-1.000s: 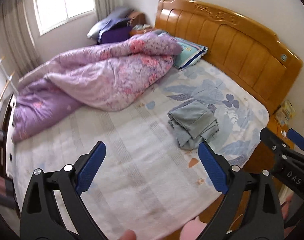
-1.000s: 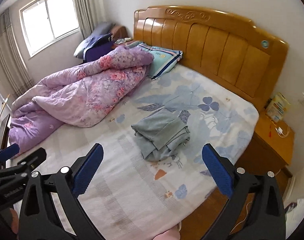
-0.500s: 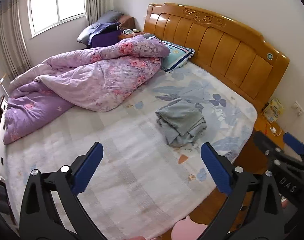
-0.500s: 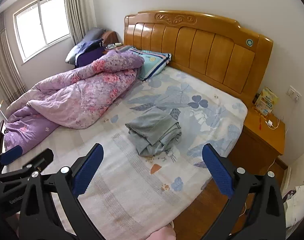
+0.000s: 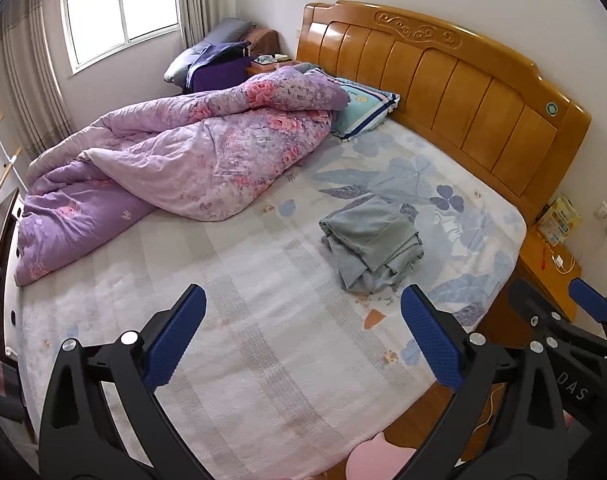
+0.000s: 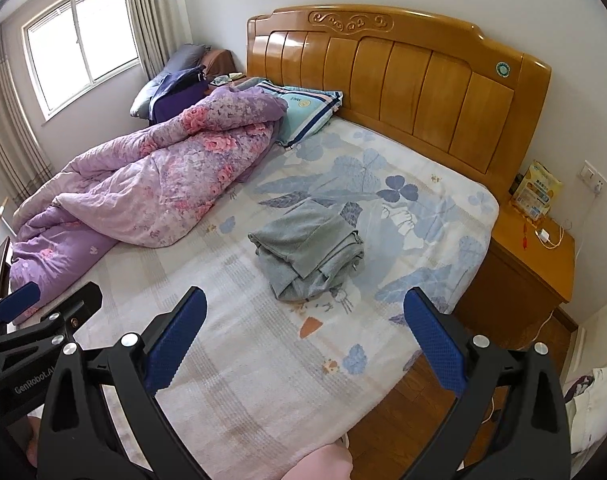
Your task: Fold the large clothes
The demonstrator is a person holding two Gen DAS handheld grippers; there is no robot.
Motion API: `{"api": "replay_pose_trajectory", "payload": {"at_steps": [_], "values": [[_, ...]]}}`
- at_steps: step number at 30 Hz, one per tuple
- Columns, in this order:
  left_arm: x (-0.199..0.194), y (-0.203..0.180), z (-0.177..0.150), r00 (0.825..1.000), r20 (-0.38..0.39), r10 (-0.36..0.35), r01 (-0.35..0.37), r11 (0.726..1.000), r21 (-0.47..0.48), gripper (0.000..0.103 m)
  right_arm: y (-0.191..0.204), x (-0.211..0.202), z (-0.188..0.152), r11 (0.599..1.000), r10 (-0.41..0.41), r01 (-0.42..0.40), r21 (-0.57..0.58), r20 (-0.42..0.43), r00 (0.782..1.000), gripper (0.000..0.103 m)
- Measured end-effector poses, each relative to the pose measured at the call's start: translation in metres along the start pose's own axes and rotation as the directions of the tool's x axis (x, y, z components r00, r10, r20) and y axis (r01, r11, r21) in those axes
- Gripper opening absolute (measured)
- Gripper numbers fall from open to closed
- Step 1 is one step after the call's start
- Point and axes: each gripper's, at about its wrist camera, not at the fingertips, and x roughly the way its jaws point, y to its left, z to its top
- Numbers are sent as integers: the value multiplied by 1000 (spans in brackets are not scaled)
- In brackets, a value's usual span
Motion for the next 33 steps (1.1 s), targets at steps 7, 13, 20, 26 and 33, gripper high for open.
{"api": "replay_pose_trajectory", "payload": {"at_steps": [7,13,20,26,33], "values": [[3,-1,0,1000,-13,-14,14,1000,0,98,-4,2,0,1000,1,-1,14,-9,1000,95],[4,0,1,1000,-17,-19,19,1000,-3,98,-6,4,1,1000,4,-4,19,-12,1000,95],[4,2,2,1000,-17,-16,16,1000,-3,98,-7,5,2,1000,1,-1,19,-16,1000,95],[5,4,2,1000,-18,-20,20,1000,-8,98,-7,6,2,1000,3,-2,20,-19,1000,95],[5,-4,0,999,-25,-34,34,999,4,98,-11,8,0,1000,0,1,29,-29,1000,95]]}}
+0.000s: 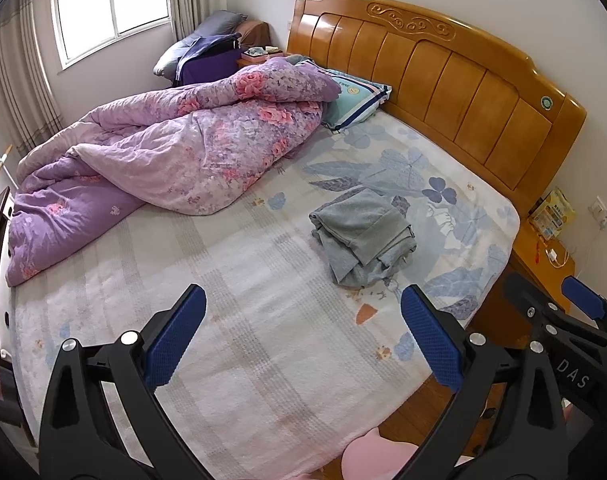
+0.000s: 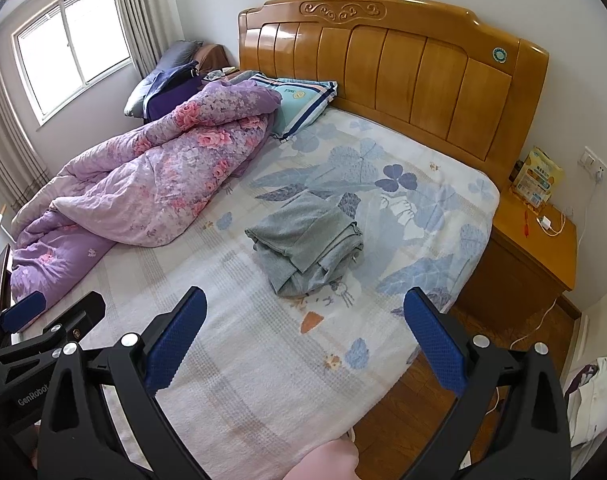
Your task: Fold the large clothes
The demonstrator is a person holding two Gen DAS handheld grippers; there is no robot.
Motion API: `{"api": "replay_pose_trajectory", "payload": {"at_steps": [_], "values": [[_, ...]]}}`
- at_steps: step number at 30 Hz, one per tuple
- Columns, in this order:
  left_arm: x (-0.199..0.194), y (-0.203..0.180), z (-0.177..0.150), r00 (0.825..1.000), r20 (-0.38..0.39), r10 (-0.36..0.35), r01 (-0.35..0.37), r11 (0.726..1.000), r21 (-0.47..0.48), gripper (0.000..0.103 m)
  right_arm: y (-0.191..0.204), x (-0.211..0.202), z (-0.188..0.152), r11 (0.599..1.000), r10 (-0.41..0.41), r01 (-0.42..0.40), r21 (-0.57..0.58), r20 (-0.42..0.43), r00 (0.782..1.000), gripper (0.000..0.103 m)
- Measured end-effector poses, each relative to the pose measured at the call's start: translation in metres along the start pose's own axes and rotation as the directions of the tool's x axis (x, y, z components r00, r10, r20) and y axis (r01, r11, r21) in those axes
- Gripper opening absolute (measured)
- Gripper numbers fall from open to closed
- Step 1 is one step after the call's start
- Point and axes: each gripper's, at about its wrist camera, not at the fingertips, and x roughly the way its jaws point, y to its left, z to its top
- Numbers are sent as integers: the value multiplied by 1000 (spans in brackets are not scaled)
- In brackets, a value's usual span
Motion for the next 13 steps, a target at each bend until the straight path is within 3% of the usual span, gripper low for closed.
{"api": "replay_pose_trajectory", "payload": {"at_steps": [13], "values": [[5,-14,-6,1000,-23,-5,6,1000,29,98,0,5,0,1000,0,0,11,-18,1000,95]]}}
